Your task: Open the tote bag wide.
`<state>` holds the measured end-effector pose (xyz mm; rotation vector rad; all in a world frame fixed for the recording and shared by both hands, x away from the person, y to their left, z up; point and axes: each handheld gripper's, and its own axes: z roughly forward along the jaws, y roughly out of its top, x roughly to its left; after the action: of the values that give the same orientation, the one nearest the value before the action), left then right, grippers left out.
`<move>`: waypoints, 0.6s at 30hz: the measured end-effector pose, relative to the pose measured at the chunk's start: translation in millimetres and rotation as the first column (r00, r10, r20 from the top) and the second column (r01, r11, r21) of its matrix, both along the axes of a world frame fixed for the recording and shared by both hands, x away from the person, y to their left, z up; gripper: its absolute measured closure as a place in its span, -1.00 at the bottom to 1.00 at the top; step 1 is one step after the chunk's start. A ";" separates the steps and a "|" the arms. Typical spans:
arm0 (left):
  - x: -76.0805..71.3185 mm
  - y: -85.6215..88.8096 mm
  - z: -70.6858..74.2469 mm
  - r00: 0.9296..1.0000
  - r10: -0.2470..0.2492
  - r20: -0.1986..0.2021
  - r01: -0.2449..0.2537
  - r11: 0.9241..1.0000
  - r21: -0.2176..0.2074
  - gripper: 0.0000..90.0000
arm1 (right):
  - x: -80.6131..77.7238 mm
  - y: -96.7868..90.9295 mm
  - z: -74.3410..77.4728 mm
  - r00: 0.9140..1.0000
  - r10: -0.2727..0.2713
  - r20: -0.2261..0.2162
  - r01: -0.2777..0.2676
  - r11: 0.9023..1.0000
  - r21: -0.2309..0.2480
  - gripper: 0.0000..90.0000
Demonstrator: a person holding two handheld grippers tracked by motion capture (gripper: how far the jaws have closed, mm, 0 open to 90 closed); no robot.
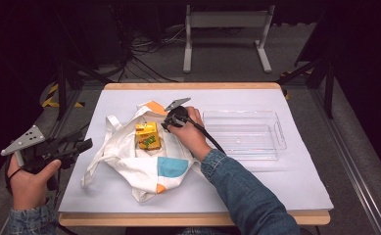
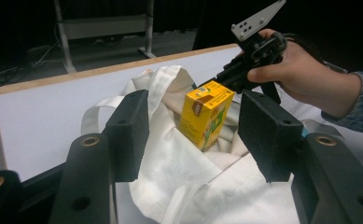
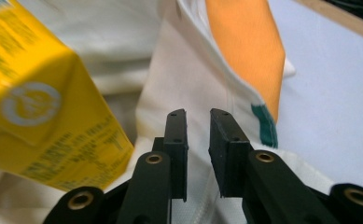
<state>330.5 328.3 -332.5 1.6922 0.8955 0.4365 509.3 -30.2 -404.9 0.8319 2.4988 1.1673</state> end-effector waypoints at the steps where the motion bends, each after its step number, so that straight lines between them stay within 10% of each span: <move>1: 0.4 0.0 0.0 1.000 -0.001 0.000 0.001 1.000 0.000 -0.01 | -0.4 -1.4 3.6 1.000 0.006 0.005 -0.006 1.000 0.012 0.70; 18: -1.1 3.9 0.1 1.000 0.003 0.001 -0.003 1.000 -0.008 -0.01 | 21.5 25.3 54.7 0.983 0.139 0.120 -0.155 0.978 0.138 0.87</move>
<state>329.4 332.2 -332.4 1.6835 0.8981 0.4359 530.8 -4.9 -350.2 0.6063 2.4421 1.4195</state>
